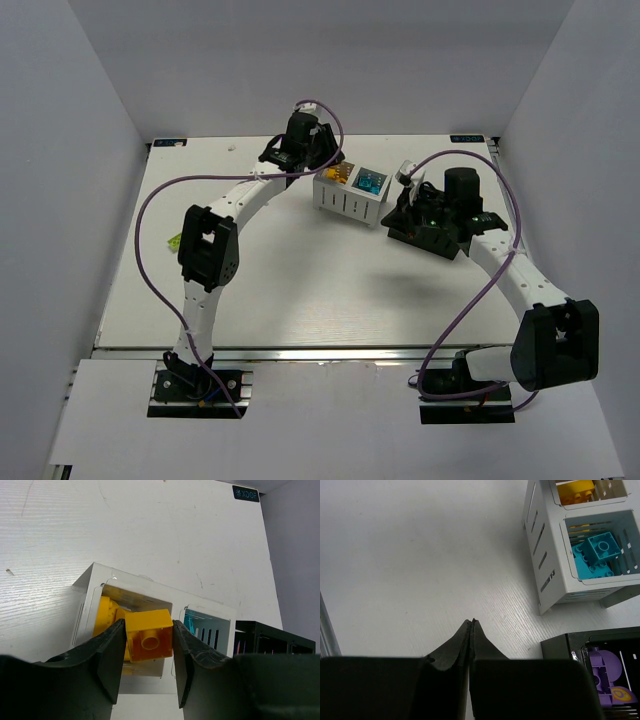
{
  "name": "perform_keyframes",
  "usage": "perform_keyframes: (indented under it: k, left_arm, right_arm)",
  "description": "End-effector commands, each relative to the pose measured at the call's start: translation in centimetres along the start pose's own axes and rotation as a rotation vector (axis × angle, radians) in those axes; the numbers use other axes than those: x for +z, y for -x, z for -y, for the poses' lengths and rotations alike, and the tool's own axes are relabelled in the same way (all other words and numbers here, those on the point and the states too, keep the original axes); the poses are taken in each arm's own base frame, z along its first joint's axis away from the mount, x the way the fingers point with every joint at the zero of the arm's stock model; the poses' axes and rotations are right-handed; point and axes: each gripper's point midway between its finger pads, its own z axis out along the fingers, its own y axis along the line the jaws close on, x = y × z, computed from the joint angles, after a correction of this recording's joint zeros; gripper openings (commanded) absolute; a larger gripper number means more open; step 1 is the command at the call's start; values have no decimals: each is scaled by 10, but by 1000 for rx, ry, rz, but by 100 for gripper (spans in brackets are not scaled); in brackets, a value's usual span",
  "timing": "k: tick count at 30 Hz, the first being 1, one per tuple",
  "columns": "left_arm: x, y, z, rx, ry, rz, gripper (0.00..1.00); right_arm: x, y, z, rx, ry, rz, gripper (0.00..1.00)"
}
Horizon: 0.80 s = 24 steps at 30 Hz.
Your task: Sort the legos into containers by color
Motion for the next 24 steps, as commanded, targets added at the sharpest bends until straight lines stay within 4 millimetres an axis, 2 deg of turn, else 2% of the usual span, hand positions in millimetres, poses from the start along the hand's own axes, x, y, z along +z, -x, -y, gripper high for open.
perform_keyframes:
  k: [1, 8, 12, 13, 14, 15, 16, 17, 18, 19, 20, 21, 22, 23, 24]
  left_arm:
    - [-13, 25, 15, 26, -12, 55, 51]
    - [-21, 31, 18, 35, -12, 65, 69]
    - [-34, 42, 22, 35, -12, 98, 69]
    - [-39, 47, 20, 37, 9, 120, 65]
    - [-44, 44, 14, 38, 29, 120, 61]
    - [-63, 61, 16, 37, 44, 169, 58]
    - [-73, 66, 12, 37, 57, 183, 42]
    - [-78, 53, -3, 31, 91, 159, 32]
    - [-107, 71, -4, 13, 95, 207, 22]
    - [-120, 71, -15, -14, 117, 218, 14]
    - [-131, 68, -25, -29, 133, 221, 7]
    - [-137, 42, -61, -55, 204, 174, 7]
    - [-168, 51, -64, -87, 207, 216, 7]
    - [-181, 43, -79, -110, 235, 210, 14]
    - [-191, 12, -122, -153, 330, 153, 23]
  right_arm:
    - [-4, 8, 0, -22, -2, 31, 1]
    - [-3, 10, 0, -21, 2, 32, 3]
    - [-4, 8, -2, -22, 5, 26, 3]
    - [-5, 9, -2, -30, 5, 28, 4]
    - [-5, 9, -2, -54, 10, 27, 12]
    - [-6, 7, -6, -57, 30, 20, 20]
    - [-7, 8, -8, -74, 41, 21, 47]
    - [-7, 8, -11, -86, 54, 19, 64]
    - [-8, 7, -13, -113, 67, 18, 75]
    - [-9, 7, -15, -125, 75, 20, 85]
    - [-8, 6, -16, -137, 87, 21, 89]
    - [-8, 5, -19, -155, 105, 27, 89]
    - [-8, 4, -22, -151, 121, 25, 89]
    - [-7, 2, -23, -148, 132, 25, 89]
    - [-5, 0, -25, -138, 147, 26, 89]
